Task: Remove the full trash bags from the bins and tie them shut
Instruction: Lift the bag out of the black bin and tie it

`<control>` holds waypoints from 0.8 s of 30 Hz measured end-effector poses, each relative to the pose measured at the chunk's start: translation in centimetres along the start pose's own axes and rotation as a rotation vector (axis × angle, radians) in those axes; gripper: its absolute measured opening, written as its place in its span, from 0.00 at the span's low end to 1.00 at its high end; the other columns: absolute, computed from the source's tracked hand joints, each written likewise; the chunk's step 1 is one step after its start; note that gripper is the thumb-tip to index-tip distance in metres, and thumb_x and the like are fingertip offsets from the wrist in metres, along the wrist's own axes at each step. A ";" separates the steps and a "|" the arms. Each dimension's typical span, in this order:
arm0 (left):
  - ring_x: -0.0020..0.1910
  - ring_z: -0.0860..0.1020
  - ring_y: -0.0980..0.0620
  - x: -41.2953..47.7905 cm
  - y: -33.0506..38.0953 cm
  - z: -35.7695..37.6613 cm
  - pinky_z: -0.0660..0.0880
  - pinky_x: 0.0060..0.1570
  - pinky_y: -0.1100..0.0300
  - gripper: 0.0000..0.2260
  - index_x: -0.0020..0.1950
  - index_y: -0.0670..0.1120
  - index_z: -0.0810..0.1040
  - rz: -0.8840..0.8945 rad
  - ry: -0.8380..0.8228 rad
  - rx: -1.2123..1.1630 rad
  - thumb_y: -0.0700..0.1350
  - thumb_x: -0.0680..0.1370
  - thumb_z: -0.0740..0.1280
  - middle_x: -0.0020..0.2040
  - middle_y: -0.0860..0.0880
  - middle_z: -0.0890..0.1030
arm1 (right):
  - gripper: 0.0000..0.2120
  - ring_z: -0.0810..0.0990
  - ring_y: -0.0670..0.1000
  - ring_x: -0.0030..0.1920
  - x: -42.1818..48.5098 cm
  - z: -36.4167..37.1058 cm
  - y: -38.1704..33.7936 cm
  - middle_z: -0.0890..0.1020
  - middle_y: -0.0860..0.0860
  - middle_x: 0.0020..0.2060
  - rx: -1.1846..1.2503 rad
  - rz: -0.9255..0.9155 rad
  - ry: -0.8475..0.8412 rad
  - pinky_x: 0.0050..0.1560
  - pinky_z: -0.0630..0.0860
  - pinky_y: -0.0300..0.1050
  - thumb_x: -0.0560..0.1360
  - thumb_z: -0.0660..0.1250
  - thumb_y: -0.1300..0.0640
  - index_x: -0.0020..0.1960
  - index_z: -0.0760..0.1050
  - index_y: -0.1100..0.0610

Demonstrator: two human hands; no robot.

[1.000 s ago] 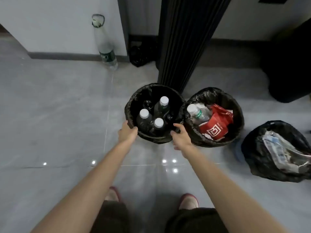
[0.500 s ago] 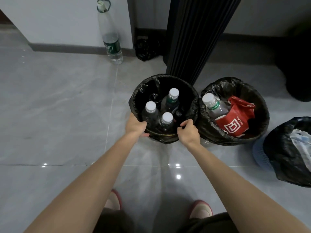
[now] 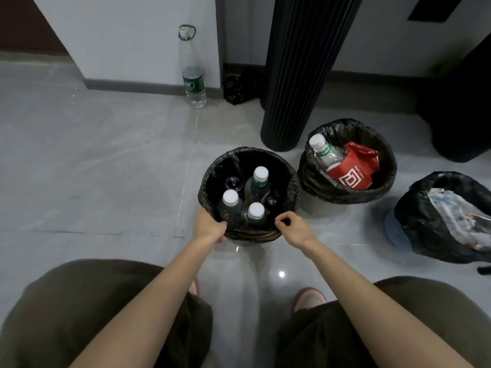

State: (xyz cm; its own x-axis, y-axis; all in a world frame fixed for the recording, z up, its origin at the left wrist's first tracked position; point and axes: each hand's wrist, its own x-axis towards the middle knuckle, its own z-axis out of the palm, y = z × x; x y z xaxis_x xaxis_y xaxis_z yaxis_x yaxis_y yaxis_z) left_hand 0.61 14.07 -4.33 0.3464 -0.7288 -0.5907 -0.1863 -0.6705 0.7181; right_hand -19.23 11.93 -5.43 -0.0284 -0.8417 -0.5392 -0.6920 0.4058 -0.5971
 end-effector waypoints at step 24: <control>0.34 0.73 0.55 -4.4 -2.7 -4.4 0.75 0.38 0.63 0.10 0.38 0.48 0.68 -0.122 -0.051 -0.343 0.42 0.77 0.66 0.38 0.50 0.74 | 0.07 0.74 0.50 0.37 -4.0 1.1 3.6 0.70 0.52 0.36 1.144 0.478 -0.012 0.44 0.78 0.43 0.79 0.63 0.60 0.43 0.70 0.60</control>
State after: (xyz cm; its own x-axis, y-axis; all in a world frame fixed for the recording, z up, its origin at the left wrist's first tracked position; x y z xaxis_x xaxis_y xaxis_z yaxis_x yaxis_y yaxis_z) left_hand 3.62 19.71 -2.03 0.2993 -0.6581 -0.6909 0.1760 -0.6736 0.7179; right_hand -20.81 17.17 -6.04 -0.0936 -0.5230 -0.8472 0.4129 0.7539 -0.5110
